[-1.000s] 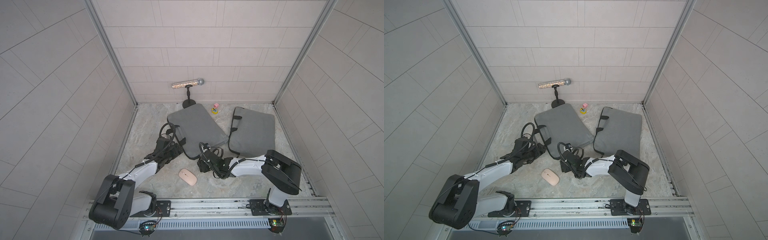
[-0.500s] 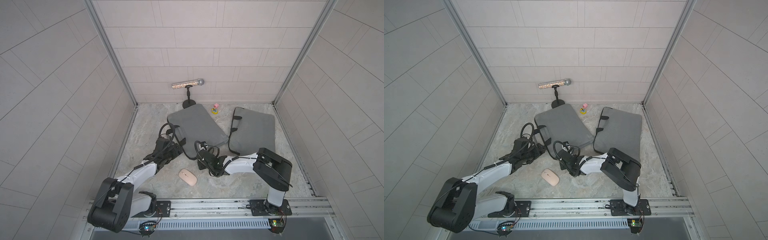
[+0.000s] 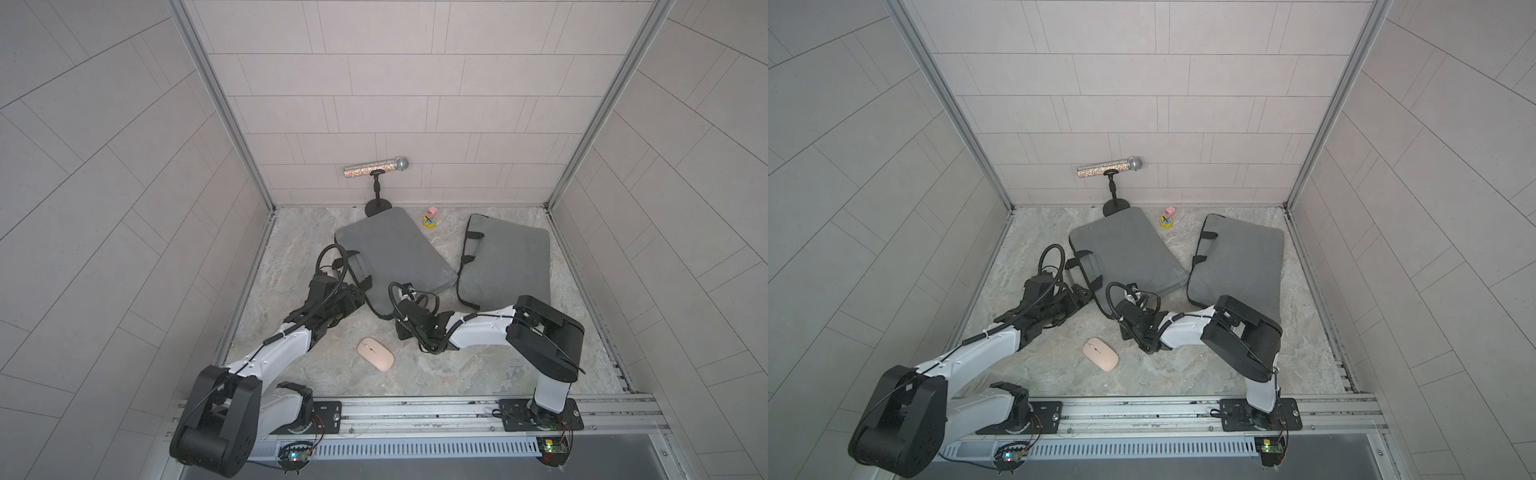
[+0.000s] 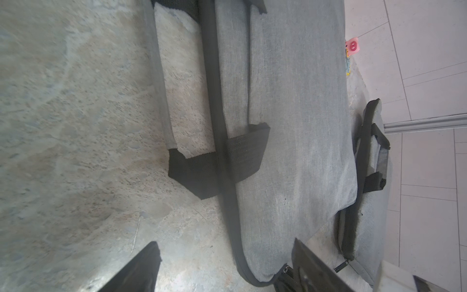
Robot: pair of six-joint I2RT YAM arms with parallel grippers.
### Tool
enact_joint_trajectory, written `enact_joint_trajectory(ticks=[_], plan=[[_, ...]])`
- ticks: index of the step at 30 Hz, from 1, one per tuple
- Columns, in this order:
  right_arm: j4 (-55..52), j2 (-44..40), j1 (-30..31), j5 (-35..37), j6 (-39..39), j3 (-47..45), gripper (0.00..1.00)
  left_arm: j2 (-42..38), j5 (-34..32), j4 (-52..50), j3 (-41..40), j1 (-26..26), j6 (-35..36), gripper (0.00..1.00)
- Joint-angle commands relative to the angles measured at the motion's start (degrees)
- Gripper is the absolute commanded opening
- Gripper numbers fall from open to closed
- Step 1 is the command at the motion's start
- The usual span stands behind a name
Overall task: Put the mouse into the laptop bag
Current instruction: Unzip the zipper on the zippered laptop bag.
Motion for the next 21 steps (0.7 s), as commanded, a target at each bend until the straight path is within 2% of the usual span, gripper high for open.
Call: enact_joint_trajectory(ticks=[1, 6, 10, 16, 17, 21], plan=[[-5.92, -0.92, 0.15, 0.53, 0.02, -2.13, 0.0, -1.11, -0.1, -0.96, -0.5, 0.28, 0.53, 0.86], [-6.75, -4.37, -0.32, 1.45, -1.08, -3.8, 0.0, 0.73, 1.78, 0.76, -0.7, 0.23, 0.31, 0.86], [-4.76, -8.37, -1.85, -1.25, -2.25, -7.34, 0.0, 2.31, 2.45, 1.81, -0.69, 0.22, 0.06, 0.86], [-5.71, -14.22, -2.54, -0.68, -5.15, -11.04, 0.06, 3.86, 5.01, 5.9, -2.26, -0.04, -1.94, 0.85], [-5.88, -14.72, -2.54, -0.83, -5.87, -11.33, 0.07, 3.96, 5.06, 6.55, -2.59, -0.13, -2.13, 0.85], [-6.98, -18.14, -2.89, -0.38, -7.18, -13.66, 0.29, 4.35, 4.74, 6.77, -2.66, -0.4, -2.26, 0.86]])
